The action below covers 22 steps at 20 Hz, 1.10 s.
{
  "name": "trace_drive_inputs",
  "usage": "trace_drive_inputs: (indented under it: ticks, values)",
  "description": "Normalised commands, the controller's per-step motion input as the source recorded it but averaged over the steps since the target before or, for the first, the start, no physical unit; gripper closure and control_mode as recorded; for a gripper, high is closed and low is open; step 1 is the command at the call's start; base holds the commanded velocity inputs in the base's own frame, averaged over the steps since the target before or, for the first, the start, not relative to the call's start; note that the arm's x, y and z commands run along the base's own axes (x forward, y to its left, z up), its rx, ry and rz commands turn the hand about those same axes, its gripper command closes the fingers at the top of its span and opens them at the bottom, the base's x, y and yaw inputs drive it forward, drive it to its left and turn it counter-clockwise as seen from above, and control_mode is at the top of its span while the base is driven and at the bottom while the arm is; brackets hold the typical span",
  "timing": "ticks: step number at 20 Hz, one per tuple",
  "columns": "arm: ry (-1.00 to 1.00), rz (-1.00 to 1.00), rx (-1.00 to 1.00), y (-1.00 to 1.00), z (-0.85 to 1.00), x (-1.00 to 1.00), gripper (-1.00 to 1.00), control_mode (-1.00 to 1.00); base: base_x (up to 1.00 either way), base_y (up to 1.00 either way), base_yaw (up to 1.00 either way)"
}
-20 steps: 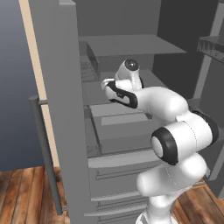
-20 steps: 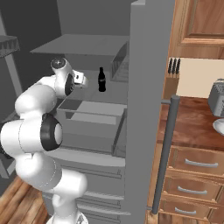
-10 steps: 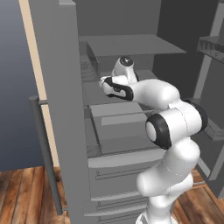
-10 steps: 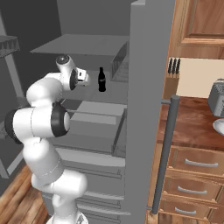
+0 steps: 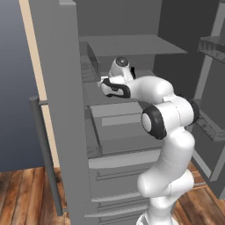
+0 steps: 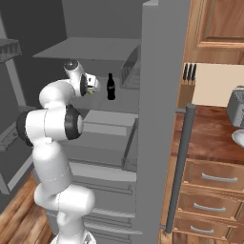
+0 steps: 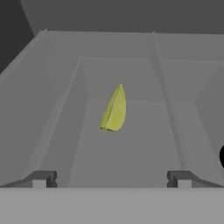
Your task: Pick lemon wedge from the fridge and place it on the plate on the counter.
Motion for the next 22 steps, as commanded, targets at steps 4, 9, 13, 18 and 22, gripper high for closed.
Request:
trace_drive_inputs:
  ticks: [4,9,13,18,22]
  values:
    - [0.0,0.0,0.0,0.0,-0.02,0.47,-1.0,-1.0,0.0,0.0,0.0]
    - [0.0,0.0,0.0,0.0,-0.19,0.37,-1.0,-1.0,0.0,0.0,0.0]
    - [0.0,0.0,0.0,0.0,-0.33,0.35,-1.0,-1.0,0.0,0.0,0.0]
    - [0.0,0.0,0.0,0.0,-0.19,0.34,-1.0,-1.0,0.0,0.0,0.0]
    - [0.0,0.0,0.0,0.0,0.0,0.33,-1.0,-1.0,0.0,0.0,0.0]
